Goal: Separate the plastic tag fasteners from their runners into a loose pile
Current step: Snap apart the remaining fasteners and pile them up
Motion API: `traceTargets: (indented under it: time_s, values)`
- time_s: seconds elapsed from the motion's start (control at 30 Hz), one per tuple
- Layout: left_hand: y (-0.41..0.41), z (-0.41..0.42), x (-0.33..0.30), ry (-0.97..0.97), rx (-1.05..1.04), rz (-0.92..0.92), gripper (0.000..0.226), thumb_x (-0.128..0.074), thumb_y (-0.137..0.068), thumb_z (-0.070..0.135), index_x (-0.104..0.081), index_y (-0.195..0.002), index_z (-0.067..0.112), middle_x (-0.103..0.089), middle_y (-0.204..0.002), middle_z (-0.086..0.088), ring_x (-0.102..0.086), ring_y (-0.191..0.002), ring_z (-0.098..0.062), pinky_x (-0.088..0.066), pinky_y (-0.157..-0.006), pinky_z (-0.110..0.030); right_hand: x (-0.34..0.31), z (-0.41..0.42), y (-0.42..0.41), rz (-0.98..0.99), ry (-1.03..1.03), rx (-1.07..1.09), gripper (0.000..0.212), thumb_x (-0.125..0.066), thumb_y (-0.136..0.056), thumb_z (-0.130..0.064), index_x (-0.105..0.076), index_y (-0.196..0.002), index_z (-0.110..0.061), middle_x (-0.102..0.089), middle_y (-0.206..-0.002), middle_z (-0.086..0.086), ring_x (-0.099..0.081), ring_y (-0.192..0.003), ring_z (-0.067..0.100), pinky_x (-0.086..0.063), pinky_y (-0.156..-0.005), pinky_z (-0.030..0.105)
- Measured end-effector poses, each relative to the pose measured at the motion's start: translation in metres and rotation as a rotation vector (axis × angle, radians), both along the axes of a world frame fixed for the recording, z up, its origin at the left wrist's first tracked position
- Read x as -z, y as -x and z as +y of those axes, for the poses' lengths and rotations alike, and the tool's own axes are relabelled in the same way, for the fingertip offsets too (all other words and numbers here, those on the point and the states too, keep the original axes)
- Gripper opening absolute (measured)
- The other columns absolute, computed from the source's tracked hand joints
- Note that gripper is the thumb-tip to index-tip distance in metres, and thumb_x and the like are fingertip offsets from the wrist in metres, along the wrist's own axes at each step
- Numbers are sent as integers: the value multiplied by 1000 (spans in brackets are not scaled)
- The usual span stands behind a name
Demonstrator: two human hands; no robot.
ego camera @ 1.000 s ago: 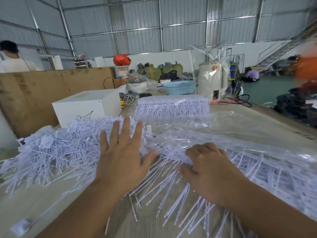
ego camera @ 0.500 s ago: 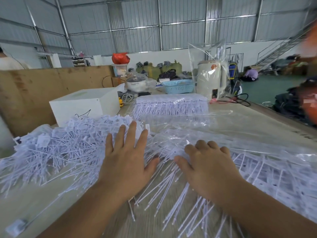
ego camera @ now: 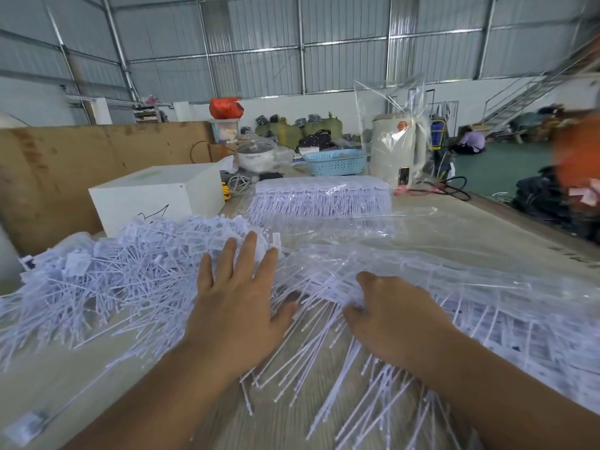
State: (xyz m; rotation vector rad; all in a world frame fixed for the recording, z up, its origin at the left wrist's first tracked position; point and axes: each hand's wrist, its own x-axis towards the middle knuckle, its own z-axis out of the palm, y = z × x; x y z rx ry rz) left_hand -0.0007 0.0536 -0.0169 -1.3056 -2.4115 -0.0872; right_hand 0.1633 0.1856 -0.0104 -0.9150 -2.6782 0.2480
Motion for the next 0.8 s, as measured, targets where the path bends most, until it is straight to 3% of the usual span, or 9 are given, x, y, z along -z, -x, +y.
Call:
traceTargets:
  time_s: [0.2,0.3,0.37,0.47,0.63,0.8]
  values:
    - [1,-2,0,-5,17,-18,80,-26,-91,67,6,-154,29,24,-160,-2,21,-147,-28,9,-119,-53,0,-1,1,-27,-10,-5,26,-40,-93,-39,-48,-115,-26,-60,-91,-3,-59,-89,22,-36,-77,33]
    - [1,-2,-1,0,19,-21,80,-27,-91,67,8,-153,30,26,-159,-2,23,-147,-27,10,-119,-52,-2,1,0,9,50,-42,18,-37,-97,-38,-51,-98,-27,-59,-87,-7,-60,-86,21,-40,-79,34]
    - [0,-2,-2,-4,24,-20,80,-30,-91,67,8,-152,30,27,-158,0,24,-147,-27,10,-119,-52,-2,1,0,20,48,-63,24,-37,-98,-45,-47,-83,-28,-52,-78,-9,-58,-81,19,-43,-80,35]
    - [-1,-2,-4,-31,38,-26,80,-33,-91,65,4,-152,30,24,-159,2,21,-147,-26,9,-120,-52,1,3,1,83,-3,-39,29,-45,-89,-60,-43,-92,-32,-53,-83,-12,-52,-82,16,-36,-81,35]
    - [-2,-2,-6,-67,72,-30,73,-36,-91,62,-8,-152,31,14,-161,3,14,-148,-24,7,-120,-51,2,0,1,148,-45,-86,26,-57,-83,-49,-36,-84,-33,-37,-85,-16,-39,-84,13,-31,-80,35]
    - [-4,-3,-10,-162,144,-81,58,-46,-92,51,-38,-145,29,-16,-159,2,-7,-148,-22,-2,-121,-49,-6,-4,-6,312,-114,-136,24,-62,-76,-39,-40,-82,-31,-36,-85,-15,-36,-83,14,-25,-75,32]
